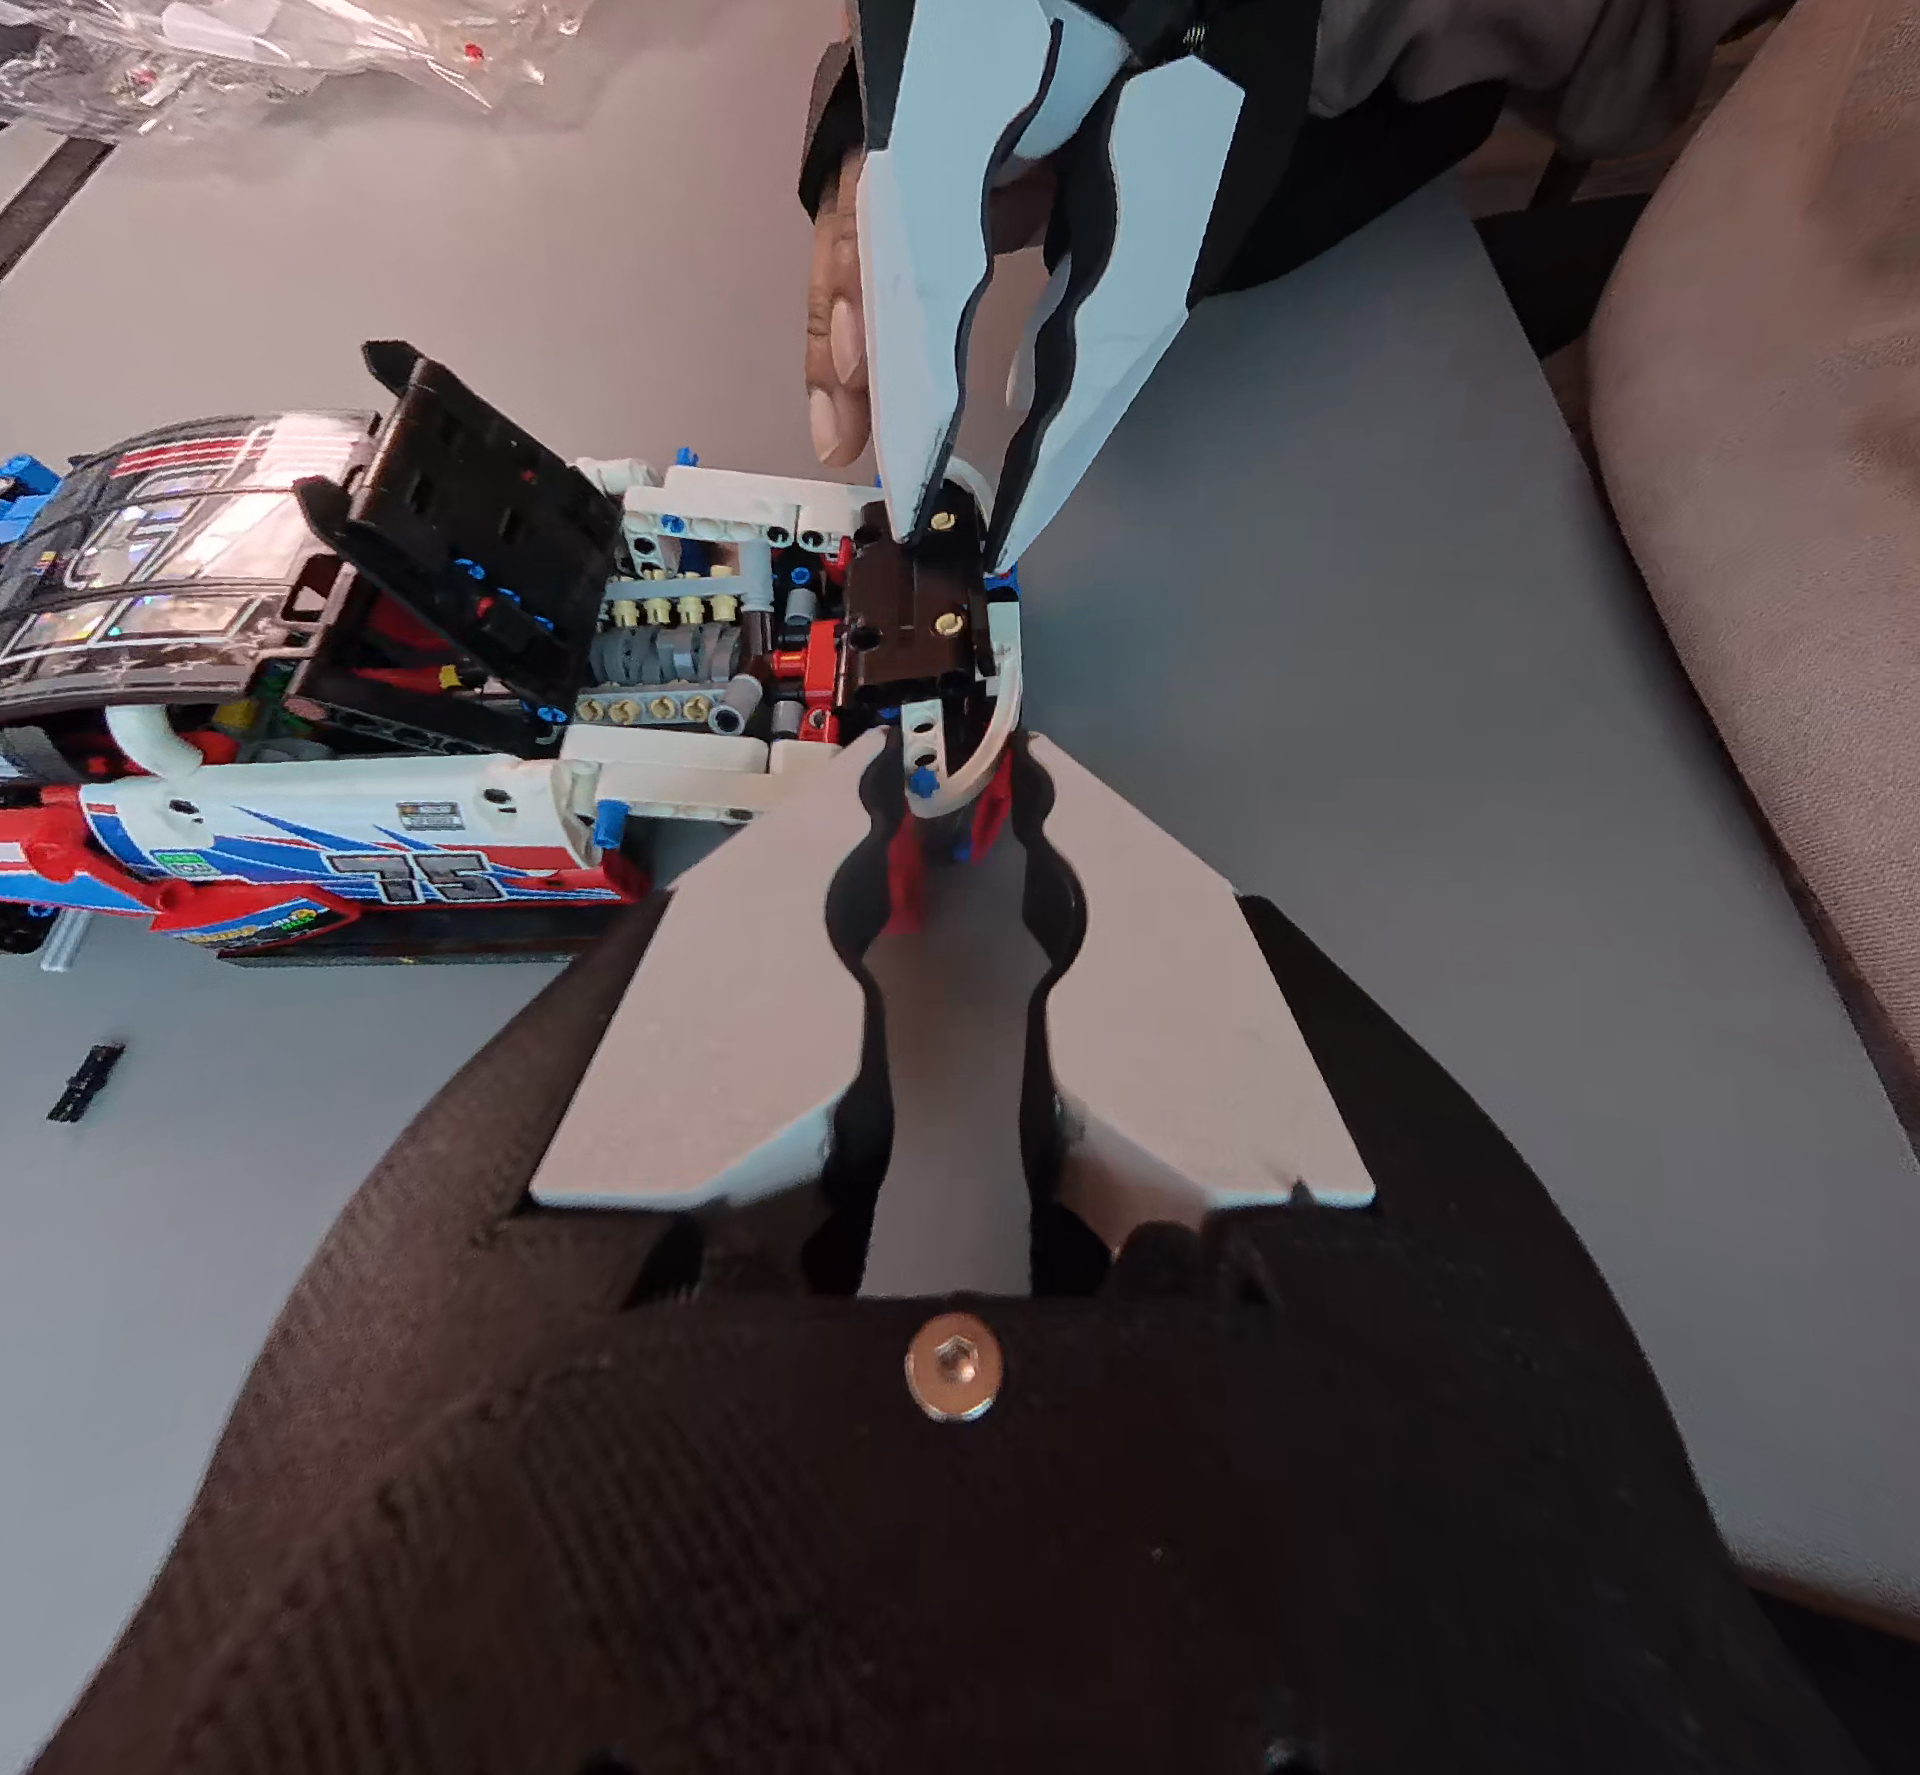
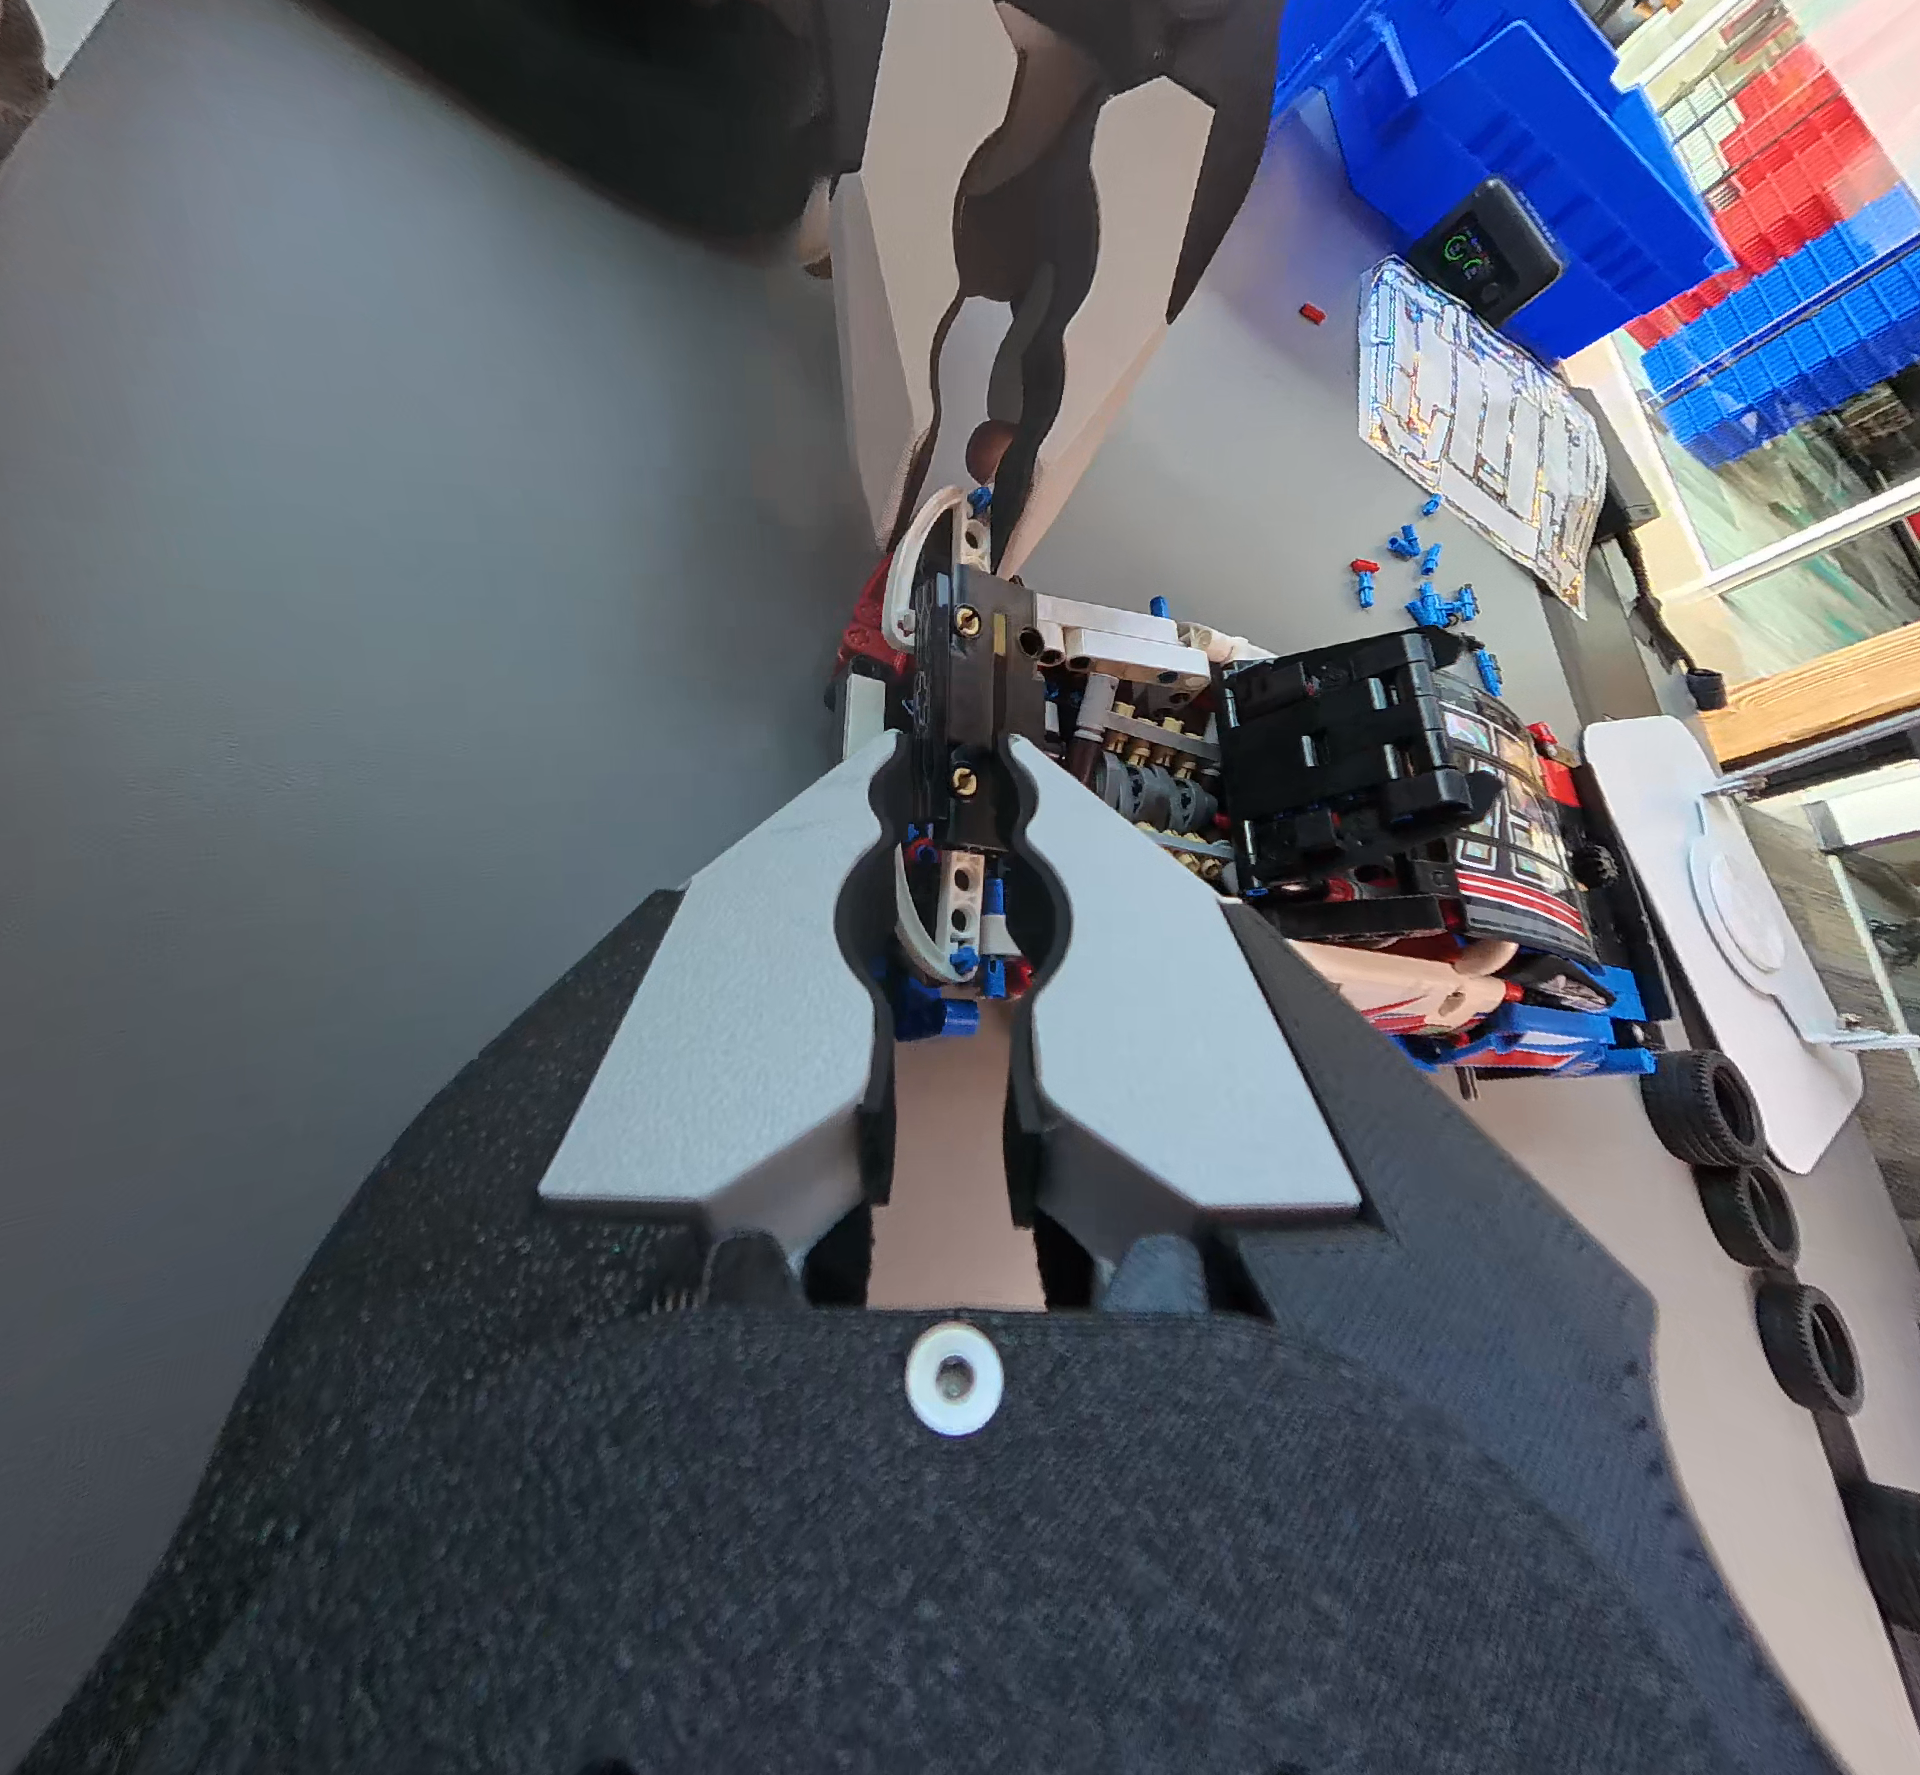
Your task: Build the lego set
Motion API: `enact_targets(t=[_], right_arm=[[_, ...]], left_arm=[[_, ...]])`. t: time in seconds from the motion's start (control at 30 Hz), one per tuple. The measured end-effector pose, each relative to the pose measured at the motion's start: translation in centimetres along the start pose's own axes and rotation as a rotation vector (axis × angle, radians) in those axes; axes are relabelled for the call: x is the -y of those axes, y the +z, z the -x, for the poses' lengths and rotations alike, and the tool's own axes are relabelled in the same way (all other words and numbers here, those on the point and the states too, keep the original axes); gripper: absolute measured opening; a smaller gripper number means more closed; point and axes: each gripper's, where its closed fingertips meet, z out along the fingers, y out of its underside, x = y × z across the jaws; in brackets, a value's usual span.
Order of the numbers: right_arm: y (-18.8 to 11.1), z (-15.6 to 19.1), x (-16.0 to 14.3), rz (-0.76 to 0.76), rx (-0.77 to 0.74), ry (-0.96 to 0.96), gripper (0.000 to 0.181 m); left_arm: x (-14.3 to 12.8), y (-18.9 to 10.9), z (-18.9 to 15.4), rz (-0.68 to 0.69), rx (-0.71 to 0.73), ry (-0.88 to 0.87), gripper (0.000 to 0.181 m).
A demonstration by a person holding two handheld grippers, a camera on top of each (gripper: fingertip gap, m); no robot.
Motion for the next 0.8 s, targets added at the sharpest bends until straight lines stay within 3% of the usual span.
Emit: enact_targets(t=[0.03, 0.2, 0.27, 0.37, 0.47, 0.63, 0.8], right_arm=[[0.0, -0.1, 0.1, -0.004, 0.003, 0.011, 0.011], [-0.2, -0.2, 0.3, -0.046, 0.023, 0.072, 0.009], [-0.4, -0.2, 0.7, -0.083, 0.037, 0.097, 0.0], [-0.9, -0.5, 1.5, -0.113, 0.029, 0.095, 0.004], [-1.8, -0.7, 0.0, -0.031, 0.073, 0.132, 0.025], [-2.9, -0.3, -3.5, 0.089, 0.132, 0.214, 0.023], [-2.0, 0.7, -3.2, 0.059, 0.17, 0.245, 0.012]], left_arm=[[0.1, -0.1, 0.1, -0.011, -0.005, -0.007, 0.018], [0.6, -0.3, 0.2, -0.053, -0.014, -0.028, 0.018], [0.7, -0.5, 0.4, -0.064, -0.007, -0.035, 0.017], [0.1, -0.2, 0.3, -0.035, -0.01, -0.028, 0.018], [-0.2, -0.2, 0.1, -0.022, -0.016, -0.02, 0.018], [-0.6, -0.1, 0.2, 0.005, -0.006, -0.007, 0.018], [-0.8, 0.0, 0.1, 0.015, -0.005, -0.004, 0.018]])
